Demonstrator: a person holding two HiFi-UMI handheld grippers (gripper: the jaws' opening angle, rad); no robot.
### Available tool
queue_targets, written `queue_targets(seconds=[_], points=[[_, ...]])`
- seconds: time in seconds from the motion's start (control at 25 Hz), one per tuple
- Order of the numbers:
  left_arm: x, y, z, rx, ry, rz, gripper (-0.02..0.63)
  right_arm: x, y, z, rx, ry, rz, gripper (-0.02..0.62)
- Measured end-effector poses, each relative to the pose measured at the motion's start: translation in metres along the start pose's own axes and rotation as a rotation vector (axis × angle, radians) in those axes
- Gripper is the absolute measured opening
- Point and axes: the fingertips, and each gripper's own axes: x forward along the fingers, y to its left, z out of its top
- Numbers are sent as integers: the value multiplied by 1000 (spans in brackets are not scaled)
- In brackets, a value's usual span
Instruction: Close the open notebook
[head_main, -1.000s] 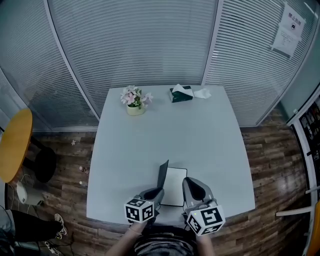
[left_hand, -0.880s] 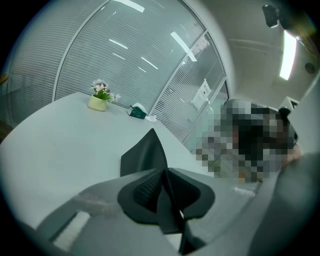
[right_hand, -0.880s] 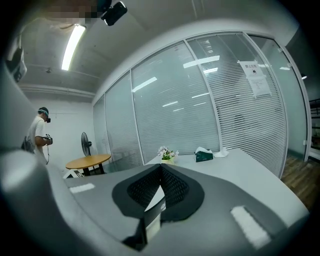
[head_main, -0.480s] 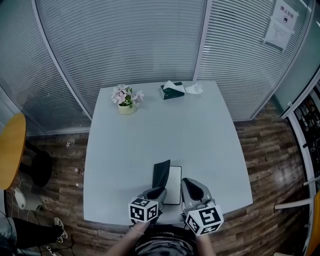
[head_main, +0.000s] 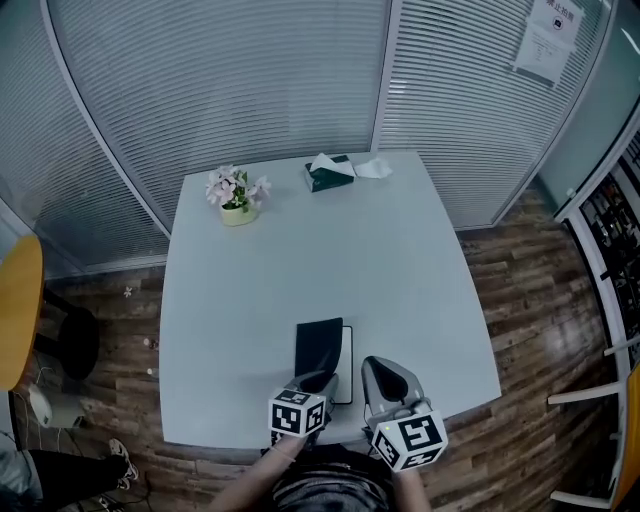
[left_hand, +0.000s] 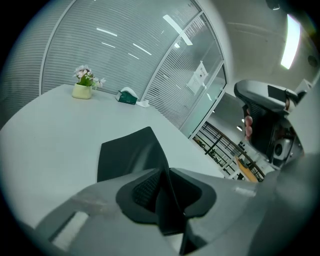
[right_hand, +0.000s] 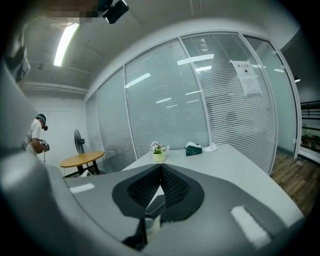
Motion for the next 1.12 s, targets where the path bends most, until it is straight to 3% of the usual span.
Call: queue_targets(seconds=[0.88,1.12], points=[[61,0,-39,-13,139,100,101,-17,-25,-10,21,16,-45,3],[71,-5,-52,3,157,99,146,-18,-23,-13,14,29,-40,3]])
